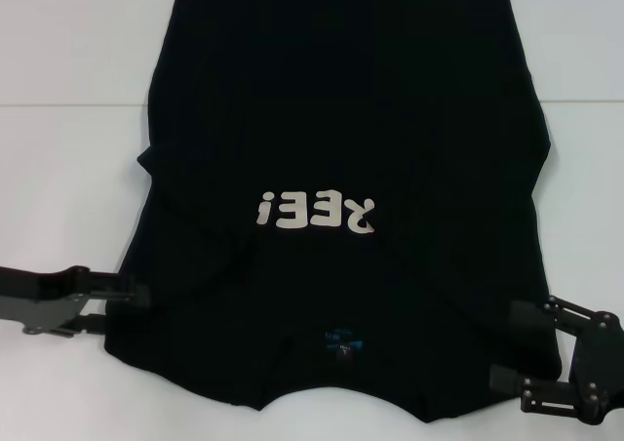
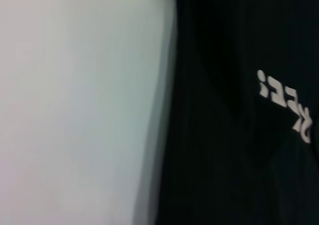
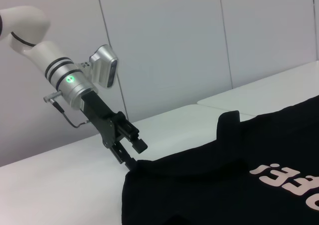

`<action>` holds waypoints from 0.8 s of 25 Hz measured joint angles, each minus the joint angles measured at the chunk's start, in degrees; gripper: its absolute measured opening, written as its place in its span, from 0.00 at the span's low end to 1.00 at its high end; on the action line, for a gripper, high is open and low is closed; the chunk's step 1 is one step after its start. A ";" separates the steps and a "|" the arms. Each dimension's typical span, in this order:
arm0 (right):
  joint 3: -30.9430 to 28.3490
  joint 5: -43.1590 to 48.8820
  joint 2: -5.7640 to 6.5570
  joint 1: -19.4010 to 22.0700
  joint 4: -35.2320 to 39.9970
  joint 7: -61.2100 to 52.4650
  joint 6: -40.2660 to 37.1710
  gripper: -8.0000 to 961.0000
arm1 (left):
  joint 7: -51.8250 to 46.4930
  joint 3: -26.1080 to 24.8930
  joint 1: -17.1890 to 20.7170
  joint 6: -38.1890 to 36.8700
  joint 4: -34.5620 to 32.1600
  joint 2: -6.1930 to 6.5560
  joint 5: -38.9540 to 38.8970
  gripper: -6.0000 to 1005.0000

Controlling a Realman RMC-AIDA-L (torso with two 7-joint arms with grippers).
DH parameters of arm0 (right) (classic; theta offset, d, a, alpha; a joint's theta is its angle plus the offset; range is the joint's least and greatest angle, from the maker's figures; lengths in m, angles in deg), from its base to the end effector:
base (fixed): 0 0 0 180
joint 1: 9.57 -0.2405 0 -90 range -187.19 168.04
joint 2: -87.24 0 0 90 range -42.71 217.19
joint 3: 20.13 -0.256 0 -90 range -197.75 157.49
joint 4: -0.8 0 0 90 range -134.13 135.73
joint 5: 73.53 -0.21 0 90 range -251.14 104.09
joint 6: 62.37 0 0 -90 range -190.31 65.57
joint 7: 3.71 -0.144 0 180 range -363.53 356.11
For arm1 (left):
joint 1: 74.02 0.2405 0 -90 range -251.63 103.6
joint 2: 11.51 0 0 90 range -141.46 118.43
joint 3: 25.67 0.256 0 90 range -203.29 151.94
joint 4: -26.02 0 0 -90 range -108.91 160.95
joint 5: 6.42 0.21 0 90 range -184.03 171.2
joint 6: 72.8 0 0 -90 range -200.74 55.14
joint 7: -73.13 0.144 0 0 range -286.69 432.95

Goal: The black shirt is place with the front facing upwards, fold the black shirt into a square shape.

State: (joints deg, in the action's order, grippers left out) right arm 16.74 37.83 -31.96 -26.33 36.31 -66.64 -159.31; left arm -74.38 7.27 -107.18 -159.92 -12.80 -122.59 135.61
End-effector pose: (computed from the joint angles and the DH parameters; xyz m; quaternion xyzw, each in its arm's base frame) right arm 0.3162 0.2500 0.0032 -0.9274 0.1911 0.2773 0.1627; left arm -0.3304 0.3357 0.0546 -0.6788 -0.7203 -0.0812 0.1178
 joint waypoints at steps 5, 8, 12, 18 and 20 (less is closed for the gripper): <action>-0.06 -0.02 0.03 -0.12 0.00 -0.04 0.00 0.97 | -0.63 0.00 0.09 0.50 -0.43 0.52 2.00 0.86; -0.12 -0.03 0.03 -0.26 0.00 -0.09 0.00 0.97 | -1.38 0.00 -0.02 0.57 -0.68 0.57 2.89 0.86; -0.23 -0.03 0.03 -0.39 0.00 -0.09 0.00 0.97 | -1.75 -0.05 -0.40 0.60 -0.64 0.57 3.46 0.86; -0.22 -0.04 0.03 -0.48 0.01 -0.09 0.00 0.97 | -1.82 -0.14 -0.46 0.70 -0.45 0.36 3.46 0.86; -0.22 -0.08 0.03 -0.53 0.00 -0.09 0.00 0.97 | -1.87 0.00 -0.50 0.71 -0.39 0.35 3.45 0.86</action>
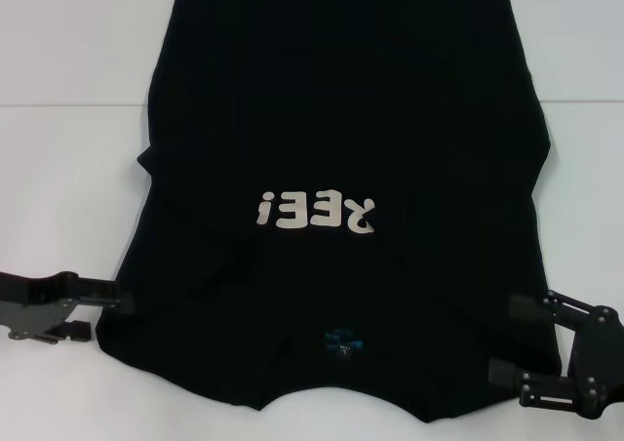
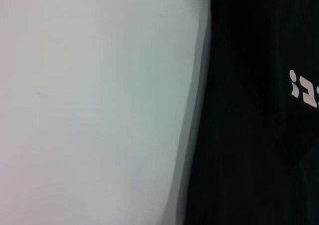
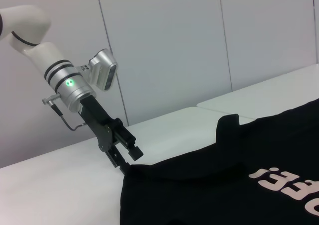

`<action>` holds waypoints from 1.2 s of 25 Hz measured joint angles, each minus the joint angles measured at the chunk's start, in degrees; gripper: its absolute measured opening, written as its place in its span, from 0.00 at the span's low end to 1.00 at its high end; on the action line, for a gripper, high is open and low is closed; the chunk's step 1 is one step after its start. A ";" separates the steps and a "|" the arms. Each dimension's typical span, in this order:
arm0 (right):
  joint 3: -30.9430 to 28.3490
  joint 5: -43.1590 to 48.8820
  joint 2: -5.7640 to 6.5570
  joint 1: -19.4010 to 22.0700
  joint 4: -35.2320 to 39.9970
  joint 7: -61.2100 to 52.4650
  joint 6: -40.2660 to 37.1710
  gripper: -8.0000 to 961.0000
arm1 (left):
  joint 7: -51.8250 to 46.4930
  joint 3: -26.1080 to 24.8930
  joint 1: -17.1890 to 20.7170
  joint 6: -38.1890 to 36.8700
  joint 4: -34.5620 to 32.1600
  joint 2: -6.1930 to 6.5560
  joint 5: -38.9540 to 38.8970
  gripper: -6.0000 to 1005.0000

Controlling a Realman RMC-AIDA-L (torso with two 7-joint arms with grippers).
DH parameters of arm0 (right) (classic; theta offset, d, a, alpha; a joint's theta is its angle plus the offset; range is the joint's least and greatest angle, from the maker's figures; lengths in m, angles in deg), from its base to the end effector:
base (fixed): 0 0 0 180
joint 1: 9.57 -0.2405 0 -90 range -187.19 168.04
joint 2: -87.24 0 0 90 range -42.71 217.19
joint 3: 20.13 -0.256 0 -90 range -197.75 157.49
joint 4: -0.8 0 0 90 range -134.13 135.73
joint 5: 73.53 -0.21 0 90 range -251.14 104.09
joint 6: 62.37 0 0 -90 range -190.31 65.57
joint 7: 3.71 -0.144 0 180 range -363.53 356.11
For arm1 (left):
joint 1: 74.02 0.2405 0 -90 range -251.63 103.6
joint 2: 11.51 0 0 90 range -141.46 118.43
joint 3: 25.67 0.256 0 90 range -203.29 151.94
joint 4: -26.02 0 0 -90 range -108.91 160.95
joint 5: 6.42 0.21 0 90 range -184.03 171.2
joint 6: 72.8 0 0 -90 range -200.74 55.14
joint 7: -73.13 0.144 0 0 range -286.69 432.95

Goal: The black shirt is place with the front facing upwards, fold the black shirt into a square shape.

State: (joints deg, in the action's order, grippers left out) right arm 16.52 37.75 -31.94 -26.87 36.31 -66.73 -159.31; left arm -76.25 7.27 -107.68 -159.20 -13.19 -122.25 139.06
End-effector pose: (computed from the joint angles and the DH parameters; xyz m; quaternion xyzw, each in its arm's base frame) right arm 0.3141 0.2533 0.0039 -0.9274 0.1878 0.2792 0.1634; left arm -0.3362 0.3365 0.0585 -0.6695 -0.7285 -0.0556 0.1341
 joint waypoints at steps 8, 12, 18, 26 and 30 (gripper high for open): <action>0.00 -0.07 0.00 -0.03 0.00 0.00 0.00 0.97 | -0.03 0.07 -0.38 -0.39 0.02 -0.22 -0.31 0.86; 0.00 -0.07 0.00 -0.08 0.00 0.00 -0.06 0.97 | -0.04 0.12 -0.93 -0.46 0.12 -0.50 -0.06 0.86; 0.00 -0.11 0.00 -0.11 0.00 0.00 -0.18 0.97 | -0.04 0.28 -1.34 -0.57 0.19 -1.06 -0.02 0.86; 0.00 -0.10 0.00 -0.11 0.00 0.00 -0.27 0.97 | -0.04 0.28 -1.24 -0.17 -0.74 -0.83 1.78 0.86; 0.00 -0.10 0.00 -0.11 0.00 0.00 -0.27 0.97 | -0.38 0.28 -1.46 -0.14 -2.36 -1.04 3.38 0.85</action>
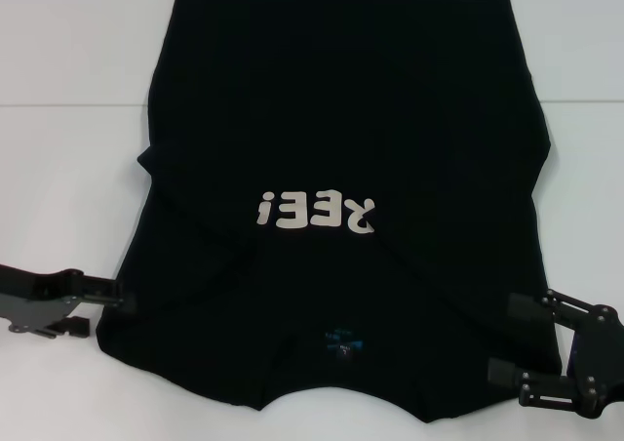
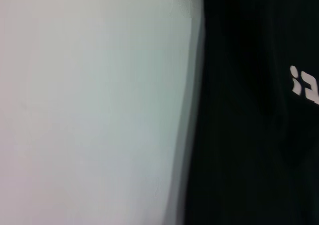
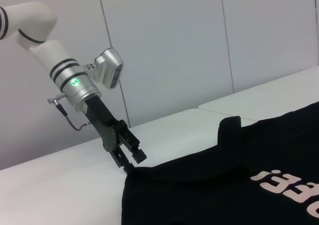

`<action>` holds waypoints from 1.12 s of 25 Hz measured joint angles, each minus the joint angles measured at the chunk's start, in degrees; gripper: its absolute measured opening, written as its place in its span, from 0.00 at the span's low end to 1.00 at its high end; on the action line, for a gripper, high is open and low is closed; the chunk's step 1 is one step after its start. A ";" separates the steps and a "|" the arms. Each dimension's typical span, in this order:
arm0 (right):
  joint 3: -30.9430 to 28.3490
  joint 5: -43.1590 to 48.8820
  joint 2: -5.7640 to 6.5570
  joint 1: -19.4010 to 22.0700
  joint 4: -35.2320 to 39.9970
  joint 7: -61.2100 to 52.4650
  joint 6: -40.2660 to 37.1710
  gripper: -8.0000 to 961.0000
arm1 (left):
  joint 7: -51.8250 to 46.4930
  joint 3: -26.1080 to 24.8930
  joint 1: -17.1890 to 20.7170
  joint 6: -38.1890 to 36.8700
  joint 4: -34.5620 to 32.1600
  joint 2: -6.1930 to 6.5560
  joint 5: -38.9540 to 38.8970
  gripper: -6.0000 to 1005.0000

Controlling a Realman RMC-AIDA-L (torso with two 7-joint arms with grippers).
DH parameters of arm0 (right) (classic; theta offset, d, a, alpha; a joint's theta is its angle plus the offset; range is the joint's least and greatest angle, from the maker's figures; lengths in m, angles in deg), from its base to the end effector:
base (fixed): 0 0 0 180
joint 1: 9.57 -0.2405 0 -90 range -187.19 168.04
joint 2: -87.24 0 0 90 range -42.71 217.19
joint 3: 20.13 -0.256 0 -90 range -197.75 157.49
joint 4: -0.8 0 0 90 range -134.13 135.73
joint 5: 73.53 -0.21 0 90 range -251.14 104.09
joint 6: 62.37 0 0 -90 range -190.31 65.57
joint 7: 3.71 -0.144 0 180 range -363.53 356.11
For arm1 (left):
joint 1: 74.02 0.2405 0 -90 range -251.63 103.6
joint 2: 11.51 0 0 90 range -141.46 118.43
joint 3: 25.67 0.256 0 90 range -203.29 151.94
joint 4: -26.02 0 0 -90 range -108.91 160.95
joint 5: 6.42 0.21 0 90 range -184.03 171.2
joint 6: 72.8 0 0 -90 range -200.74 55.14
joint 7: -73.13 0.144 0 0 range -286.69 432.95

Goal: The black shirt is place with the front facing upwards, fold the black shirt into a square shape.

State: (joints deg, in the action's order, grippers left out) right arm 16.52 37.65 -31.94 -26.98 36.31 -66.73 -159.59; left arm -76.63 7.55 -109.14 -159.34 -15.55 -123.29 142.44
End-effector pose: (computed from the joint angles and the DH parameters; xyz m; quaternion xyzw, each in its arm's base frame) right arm 0.3129 0.2536 0.0041 -0.9274 0.1860 0.2814 0.1618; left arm -0.3293 0.3432 0.0579 -0.6825 -0.7154 -0.0310 0.1465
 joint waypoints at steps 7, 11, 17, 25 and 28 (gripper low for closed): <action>0.00 0.00 0.00 -0.15 0.07 0.00 0.00 0.97 | -0.16 1.25 -0.83 0.12 -1.52 -1.40 2.68 0.85; 0.00 0.00 0.00 -0.27 0.09 -0.26 0.00 0.97 | -0.50 2.26 -0.96 0.15 -1.90 -1.65 2.71 0.84; 0.00 0.00 0.00 -0.46 0.11 -0.57 0.01 0.97 | -0.81 4.12 -1.21 0.59 -2.04 -1.69 2.70 0.82; 0.00 0.00 0.15 -0.66 0.58 -0.74 0.02 0.97 | -1.94 8.34 -1.37 0.84 -4.64 -2.52 3.53 0.73; 0.00 -0.02 0.05 -0.67 1.30 -1.24 0.02 0.97 | -2.47 9.45 -1.53 0.97 -4.83 -2.74 4.02 0.69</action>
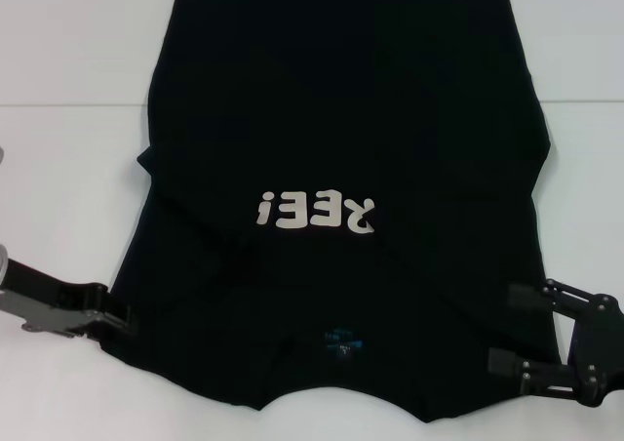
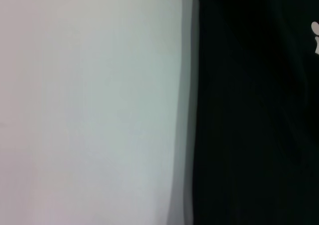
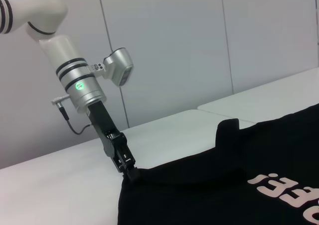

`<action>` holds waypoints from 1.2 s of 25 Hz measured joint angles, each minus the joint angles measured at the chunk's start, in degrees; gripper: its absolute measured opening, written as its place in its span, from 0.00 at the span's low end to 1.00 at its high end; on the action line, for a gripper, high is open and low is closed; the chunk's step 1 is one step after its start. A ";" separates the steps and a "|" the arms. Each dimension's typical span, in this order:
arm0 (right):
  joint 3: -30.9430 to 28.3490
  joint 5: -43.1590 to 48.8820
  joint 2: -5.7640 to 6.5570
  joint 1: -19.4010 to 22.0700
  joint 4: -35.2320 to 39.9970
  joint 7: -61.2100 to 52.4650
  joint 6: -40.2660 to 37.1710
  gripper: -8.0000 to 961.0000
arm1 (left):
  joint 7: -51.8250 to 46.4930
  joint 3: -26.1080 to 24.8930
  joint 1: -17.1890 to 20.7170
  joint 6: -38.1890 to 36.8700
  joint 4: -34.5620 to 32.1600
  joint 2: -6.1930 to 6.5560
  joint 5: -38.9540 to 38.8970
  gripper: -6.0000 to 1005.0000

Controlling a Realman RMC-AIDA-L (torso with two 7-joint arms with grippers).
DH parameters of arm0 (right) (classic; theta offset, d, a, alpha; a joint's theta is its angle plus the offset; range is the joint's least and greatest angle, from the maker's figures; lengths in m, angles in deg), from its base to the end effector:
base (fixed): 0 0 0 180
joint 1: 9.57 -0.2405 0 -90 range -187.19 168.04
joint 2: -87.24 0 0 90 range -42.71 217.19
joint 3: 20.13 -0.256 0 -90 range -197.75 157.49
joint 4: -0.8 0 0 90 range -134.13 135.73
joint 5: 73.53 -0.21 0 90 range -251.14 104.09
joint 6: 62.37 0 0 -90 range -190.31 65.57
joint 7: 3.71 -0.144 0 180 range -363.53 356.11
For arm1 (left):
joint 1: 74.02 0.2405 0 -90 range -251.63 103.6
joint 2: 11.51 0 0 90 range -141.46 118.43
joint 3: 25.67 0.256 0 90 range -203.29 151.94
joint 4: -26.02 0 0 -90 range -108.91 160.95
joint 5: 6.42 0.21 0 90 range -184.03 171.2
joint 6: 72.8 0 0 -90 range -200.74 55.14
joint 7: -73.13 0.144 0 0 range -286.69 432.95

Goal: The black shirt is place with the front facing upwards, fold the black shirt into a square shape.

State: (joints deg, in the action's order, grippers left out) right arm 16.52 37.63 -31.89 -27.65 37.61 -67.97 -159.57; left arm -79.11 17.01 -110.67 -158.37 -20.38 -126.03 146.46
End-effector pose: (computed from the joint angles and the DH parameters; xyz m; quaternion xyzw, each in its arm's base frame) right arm 0.3096 0.2598 0.0082 -0.9288 0.1822 0.2787 0.1628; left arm -0.3107 0.3520 0.0404 -0.7189 -0.6736 0.0516 0.1638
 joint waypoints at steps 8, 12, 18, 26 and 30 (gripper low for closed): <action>-0.09 -0.05 -0.13 -0.06 0.47 -0.28 0.00 0.97 | -0.27 0.10 -0.10 0.11 -1.37 -0.25 0.06 0.40; -0.28 -0.07 -0.14 -0.12 0.47 -0.28 -0.03 0.97 | -0.02 0.12 -0.12 0.23 -1.40 -0.26 0.06 0.24; -0.51 -0.07 -0.19 -0.19 0.46 -0.27 -0.07 0.97 | 0.54 0.94 -0.11 0.08 -1.53 -0.27 0.06 0.12; -0.64 0.73 0.49 -0.51 6.70 -15.90 -0.52 0.97 | 3.30 -0.34 0.60 -0.78 -1.64 -0.41 -1.30 0.07; -0.56 5.47 3.02 -2.40 16.81 -38.15 -1.88 0.97 | 5.82 -4.74 1.06 -2.67 -1.03 -0.06 -3.35 0.07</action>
State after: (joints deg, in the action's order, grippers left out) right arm 15.96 43.10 -28.87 -30.05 54.42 -106.12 -161.44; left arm -73.29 12.26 -109.61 -161.04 -21.40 -126.09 143.11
